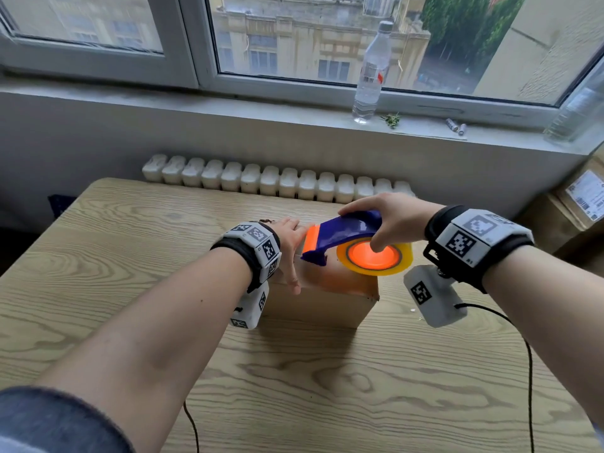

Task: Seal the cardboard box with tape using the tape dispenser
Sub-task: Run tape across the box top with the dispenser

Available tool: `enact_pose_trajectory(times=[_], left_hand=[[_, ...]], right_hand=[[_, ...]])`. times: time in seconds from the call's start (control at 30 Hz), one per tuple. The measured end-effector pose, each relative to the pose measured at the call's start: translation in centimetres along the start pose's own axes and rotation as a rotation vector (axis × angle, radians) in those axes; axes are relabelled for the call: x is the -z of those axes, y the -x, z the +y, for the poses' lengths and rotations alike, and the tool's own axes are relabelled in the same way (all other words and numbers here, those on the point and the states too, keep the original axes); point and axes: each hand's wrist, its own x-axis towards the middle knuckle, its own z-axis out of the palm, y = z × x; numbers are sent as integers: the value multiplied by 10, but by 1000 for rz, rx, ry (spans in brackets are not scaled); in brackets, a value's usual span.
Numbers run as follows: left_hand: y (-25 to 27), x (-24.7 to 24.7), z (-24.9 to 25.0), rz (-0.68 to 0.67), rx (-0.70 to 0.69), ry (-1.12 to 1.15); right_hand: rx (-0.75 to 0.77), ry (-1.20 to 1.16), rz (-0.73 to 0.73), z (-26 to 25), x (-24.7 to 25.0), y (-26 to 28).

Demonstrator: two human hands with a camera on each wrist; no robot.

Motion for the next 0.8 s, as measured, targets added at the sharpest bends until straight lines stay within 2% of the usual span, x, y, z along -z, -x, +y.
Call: enact_pose_trajectory(times=[0.27,0.53,0.8], left_hand=[[4,0,0,15,2,42],[10,3,6,-11,28,70],[7,-2,3,11,23,91]], right_hand=[[35,-40,14,19,7,11],[-61,-30,5,53,18,39],[-77,50,12,44,-3,36]])
